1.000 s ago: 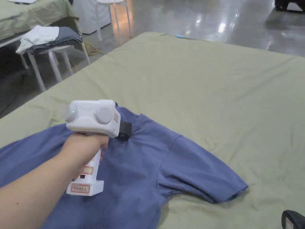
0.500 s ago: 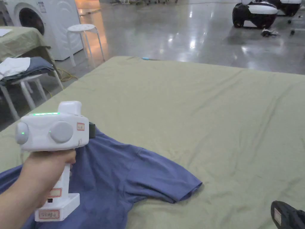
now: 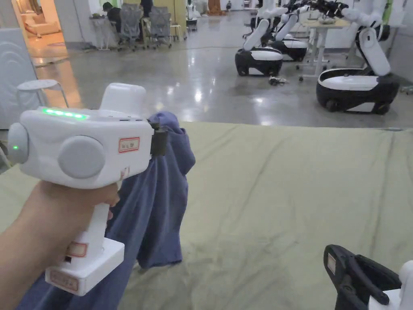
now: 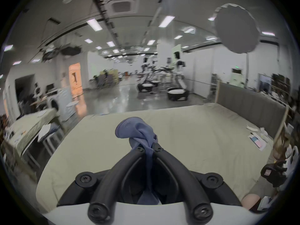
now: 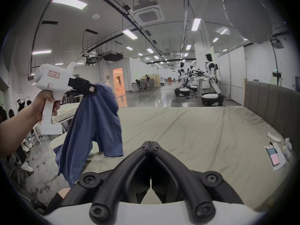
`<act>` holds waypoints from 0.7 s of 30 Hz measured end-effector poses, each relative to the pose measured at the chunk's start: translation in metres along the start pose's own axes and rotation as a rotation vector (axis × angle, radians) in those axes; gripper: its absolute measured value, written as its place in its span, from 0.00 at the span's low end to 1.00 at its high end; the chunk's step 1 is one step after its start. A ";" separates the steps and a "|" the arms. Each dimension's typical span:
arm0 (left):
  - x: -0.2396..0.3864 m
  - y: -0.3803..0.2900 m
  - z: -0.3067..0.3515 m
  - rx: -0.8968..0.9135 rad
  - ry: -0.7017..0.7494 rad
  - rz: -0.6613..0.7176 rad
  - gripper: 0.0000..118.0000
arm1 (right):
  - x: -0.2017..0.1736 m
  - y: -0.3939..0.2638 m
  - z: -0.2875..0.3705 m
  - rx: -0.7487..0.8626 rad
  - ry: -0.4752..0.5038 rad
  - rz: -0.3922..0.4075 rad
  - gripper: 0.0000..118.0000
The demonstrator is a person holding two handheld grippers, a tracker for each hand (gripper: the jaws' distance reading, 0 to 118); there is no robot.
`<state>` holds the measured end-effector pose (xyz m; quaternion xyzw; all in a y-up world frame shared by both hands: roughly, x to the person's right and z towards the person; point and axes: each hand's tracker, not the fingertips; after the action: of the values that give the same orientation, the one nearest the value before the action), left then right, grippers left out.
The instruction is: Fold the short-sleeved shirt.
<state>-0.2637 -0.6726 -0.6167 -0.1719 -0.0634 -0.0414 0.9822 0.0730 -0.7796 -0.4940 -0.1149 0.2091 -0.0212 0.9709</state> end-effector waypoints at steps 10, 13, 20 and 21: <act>0.211 0.020 -0.094 -0.064 -0.363 -0.066 0.03 | 0.082 -0.001 0.088 0.014 -0.254 -0.041 0.00; 0.266 -0.017 -0.144 -0.189 -0.382 -0.132 0.03 | 0.097 -0.004 0.101 -0.001 -0.306 -0.051 0.00; 0.333 -0.123 -0.194 -0.416 -0.429 -0.140 0.03 | 0.110 -0.019 0.125 -0.045 -0.363 -0.033 0.00; 0.337 -0.133 -0.197 -0.428 -0.426 -0.145 0.04 | 0.112 -0.022 0.125 -0.056 -0.366 -0.036 0.00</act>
<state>0.0772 -0.8849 -0.7092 -0.3747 -0.2700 -0.0866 0.8827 0.2265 -0.7843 -0.4234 -0.1474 0.0272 -0.0114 0.9886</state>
